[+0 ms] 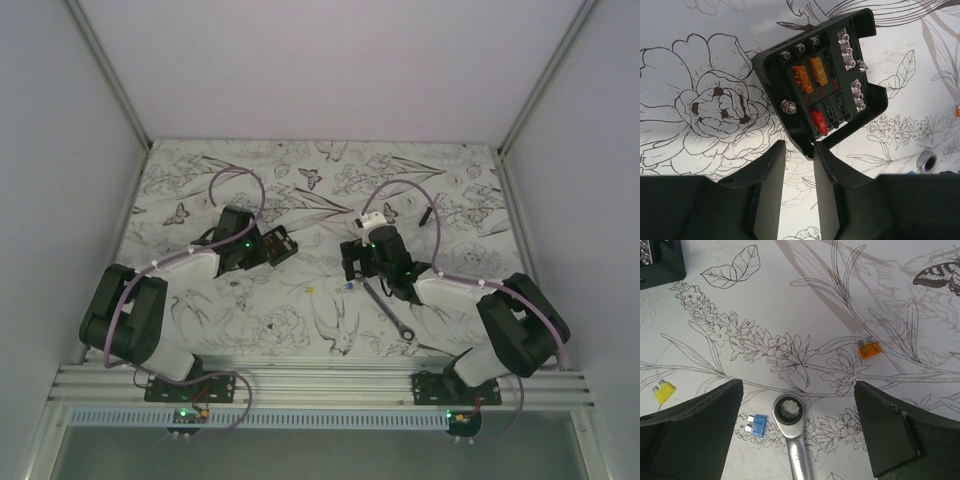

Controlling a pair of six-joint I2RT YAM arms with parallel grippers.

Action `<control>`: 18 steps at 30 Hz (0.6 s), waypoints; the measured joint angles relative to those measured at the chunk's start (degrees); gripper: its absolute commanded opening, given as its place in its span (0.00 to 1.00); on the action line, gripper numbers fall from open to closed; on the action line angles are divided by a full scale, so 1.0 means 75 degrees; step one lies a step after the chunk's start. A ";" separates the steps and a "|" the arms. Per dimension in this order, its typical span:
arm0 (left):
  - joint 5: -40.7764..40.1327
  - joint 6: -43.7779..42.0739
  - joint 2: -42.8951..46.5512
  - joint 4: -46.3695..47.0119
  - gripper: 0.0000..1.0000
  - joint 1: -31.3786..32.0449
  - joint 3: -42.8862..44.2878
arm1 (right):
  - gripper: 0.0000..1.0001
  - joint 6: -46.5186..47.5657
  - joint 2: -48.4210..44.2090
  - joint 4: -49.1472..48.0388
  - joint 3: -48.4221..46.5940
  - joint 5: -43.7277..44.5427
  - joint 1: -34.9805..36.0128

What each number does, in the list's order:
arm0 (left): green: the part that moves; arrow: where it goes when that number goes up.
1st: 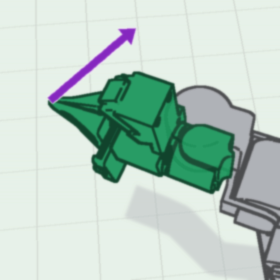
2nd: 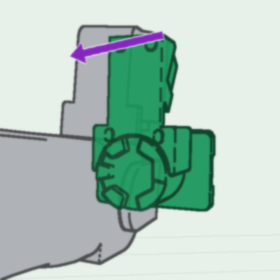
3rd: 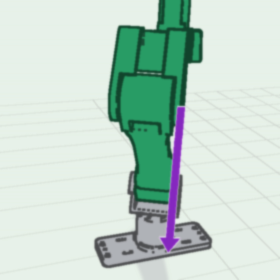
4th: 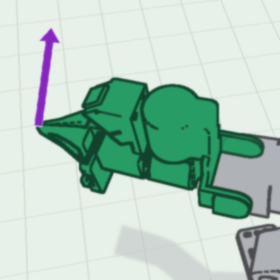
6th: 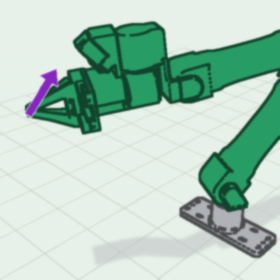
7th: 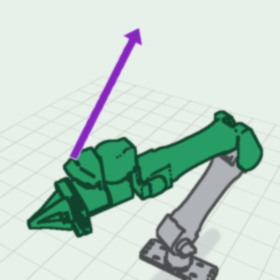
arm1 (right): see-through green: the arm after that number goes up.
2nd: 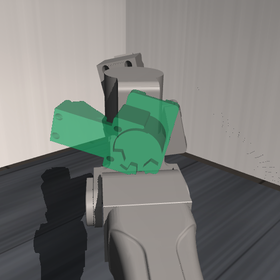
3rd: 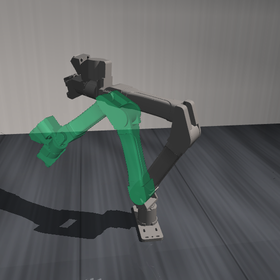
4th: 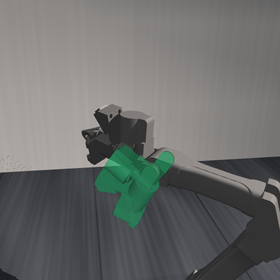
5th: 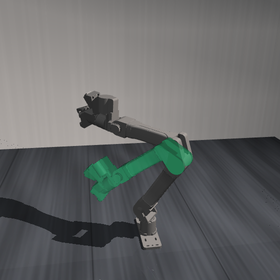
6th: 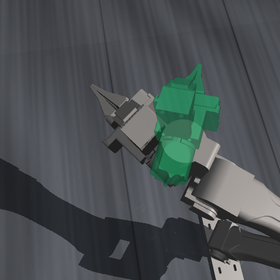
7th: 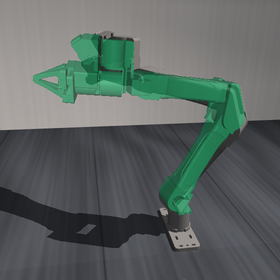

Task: Snap on the fuse box
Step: Move the fuse box base at the center of the board.

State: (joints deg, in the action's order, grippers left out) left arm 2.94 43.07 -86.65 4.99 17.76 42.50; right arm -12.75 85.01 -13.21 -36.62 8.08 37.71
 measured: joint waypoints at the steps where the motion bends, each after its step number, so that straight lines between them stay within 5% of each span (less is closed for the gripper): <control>1: -0.0006 0.0000 -0.0015 -0.0012 0.31 0.0000 0.0015 | 1.00 -0.0003 0.0029 -0.0003 0.0000 0.0000 0.0012; 18: -0.0122 -0.0003 -0.0297 -0.0227 0.14 0.0026 0.0289 | 1.00 -0.0017 0.0067 -0.0035 0.0000 0.0000 0.0154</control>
State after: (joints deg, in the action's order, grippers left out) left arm 2.02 43.05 -88.88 3.29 17.96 44.66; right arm -12.88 85.52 -13.47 -36.62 8.08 38.87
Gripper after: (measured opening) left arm 0.181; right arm 0.998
